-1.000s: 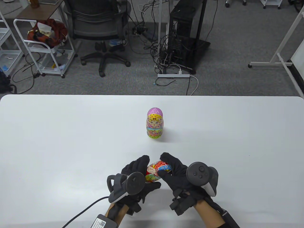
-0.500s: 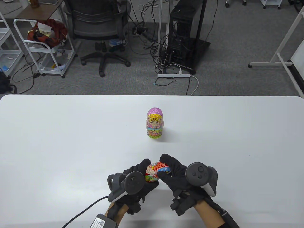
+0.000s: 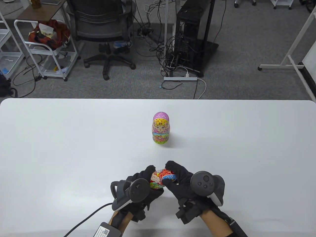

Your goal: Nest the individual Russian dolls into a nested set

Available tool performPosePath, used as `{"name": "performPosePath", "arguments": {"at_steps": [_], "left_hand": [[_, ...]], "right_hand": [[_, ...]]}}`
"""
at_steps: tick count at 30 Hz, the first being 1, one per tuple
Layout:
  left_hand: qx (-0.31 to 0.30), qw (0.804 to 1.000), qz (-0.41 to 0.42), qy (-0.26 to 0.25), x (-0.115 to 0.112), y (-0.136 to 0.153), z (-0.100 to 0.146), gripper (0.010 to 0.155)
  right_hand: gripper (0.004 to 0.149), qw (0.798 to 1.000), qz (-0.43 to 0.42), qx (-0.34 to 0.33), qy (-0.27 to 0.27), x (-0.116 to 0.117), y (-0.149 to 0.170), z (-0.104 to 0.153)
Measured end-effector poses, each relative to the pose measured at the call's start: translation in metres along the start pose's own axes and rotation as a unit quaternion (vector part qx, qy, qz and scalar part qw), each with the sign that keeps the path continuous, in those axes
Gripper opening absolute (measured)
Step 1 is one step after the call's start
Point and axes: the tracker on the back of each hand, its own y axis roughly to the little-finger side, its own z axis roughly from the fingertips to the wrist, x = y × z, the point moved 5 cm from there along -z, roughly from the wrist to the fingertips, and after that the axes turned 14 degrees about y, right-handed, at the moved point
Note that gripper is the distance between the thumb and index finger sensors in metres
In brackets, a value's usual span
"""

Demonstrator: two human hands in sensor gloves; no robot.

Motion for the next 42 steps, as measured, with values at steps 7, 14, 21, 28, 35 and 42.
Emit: {"name": "performPosePath", "arguments": {"at_steps": [7,14,21,28,35,42], "left_hand": [[0.004,1.0,0.006,0.006,-0.001,0.001,0.0,0.094],[0.014,1.0,0.017,0.016,-0.003,0.003,-0.001,0.093],[0.047,0.997,0.062,0.013,-0.003,0.018,-0.002,0.093],[0.057,0.995,0.083,0.004,-0.002,0.036,0.0,0.093],[0.049,0.997,0.054,0.012,-0.006,0.028,-0.002,0.093],[0.048,0.998,0.045,0.024,-0.01,0.027,-0.003,0.094]], "right_hand": [[0.064,1.0,0.002,0.004,0.003,0.0,0.001,0.0],[0.065,1.0,0.008,0.005,0.01,0.0,0.0,0.0],[0.066,0.998,0.031,-0.007,0.048,-0.012,-0.004,0.0],[0.061,0.977,0.114,0.026,0.177,-0.077,0.013,-0.008],[0.065,0.927,0.325,0.158,0.099,-0.072,0.093,-0.012],[0.067,0.899,0.397,0.182,0.023,-0.044,0.123,-0.009]]}}
